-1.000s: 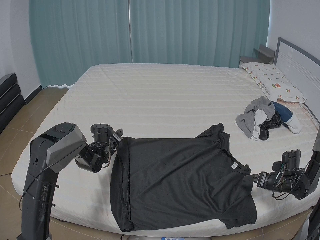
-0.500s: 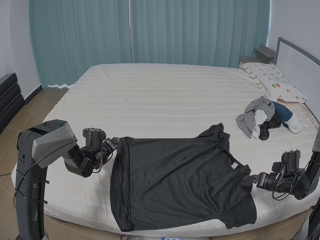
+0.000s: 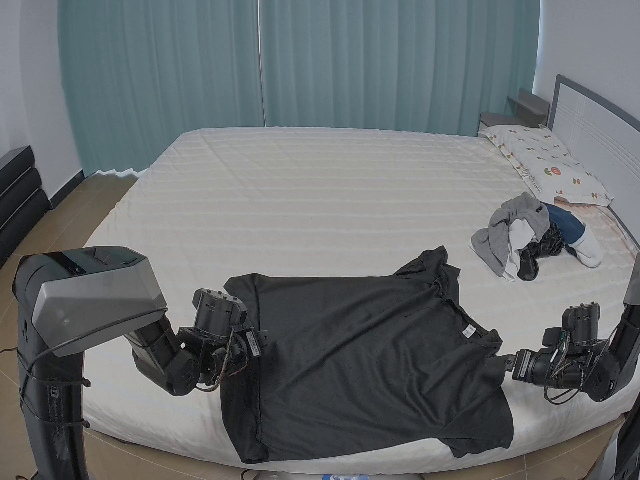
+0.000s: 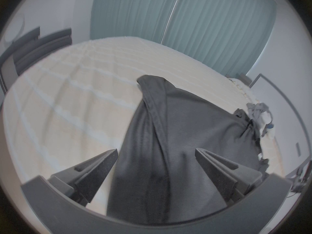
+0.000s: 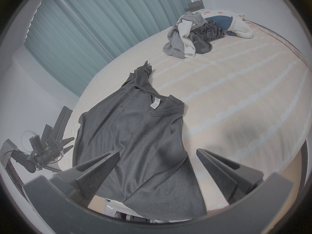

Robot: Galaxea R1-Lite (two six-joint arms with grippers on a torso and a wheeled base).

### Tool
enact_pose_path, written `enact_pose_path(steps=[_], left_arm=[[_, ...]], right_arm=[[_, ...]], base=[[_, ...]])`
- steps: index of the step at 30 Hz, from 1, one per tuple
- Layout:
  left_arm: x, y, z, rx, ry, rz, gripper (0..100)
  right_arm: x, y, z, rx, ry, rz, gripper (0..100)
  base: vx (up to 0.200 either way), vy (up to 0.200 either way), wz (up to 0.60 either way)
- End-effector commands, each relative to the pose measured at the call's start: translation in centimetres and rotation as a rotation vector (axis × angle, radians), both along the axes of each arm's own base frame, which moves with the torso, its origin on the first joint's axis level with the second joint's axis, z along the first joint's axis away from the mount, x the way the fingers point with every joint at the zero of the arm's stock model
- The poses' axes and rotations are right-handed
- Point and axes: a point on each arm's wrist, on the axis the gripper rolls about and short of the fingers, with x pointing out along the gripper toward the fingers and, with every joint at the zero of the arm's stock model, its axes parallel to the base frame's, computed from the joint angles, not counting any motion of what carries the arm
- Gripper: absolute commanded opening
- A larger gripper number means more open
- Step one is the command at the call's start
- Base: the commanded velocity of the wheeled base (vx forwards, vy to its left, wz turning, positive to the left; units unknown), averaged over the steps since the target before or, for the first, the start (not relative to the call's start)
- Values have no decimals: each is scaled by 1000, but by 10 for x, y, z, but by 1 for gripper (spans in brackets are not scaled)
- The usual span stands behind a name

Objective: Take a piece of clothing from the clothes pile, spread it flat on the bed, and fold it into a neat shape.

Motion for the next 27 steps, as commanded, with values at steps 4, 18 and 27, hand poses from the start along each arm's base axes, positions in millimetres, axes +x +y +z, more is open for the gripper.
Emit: enact_pose_path(steps=[4,18,27], left_arm=[[-17,-7,-7,158,9,-35,100],[-19,-6,-24,215,56,-59,100],[-21,7,-29,285,81,-70,100]], right_arm=[[-1,1,-1,-1,5,7,100],[-3,3,-1,-1,11,14,100],[-3,3,-3,-2,17,14,100]], base=[[0,0,0],[0,0,0],[0,0,0]])
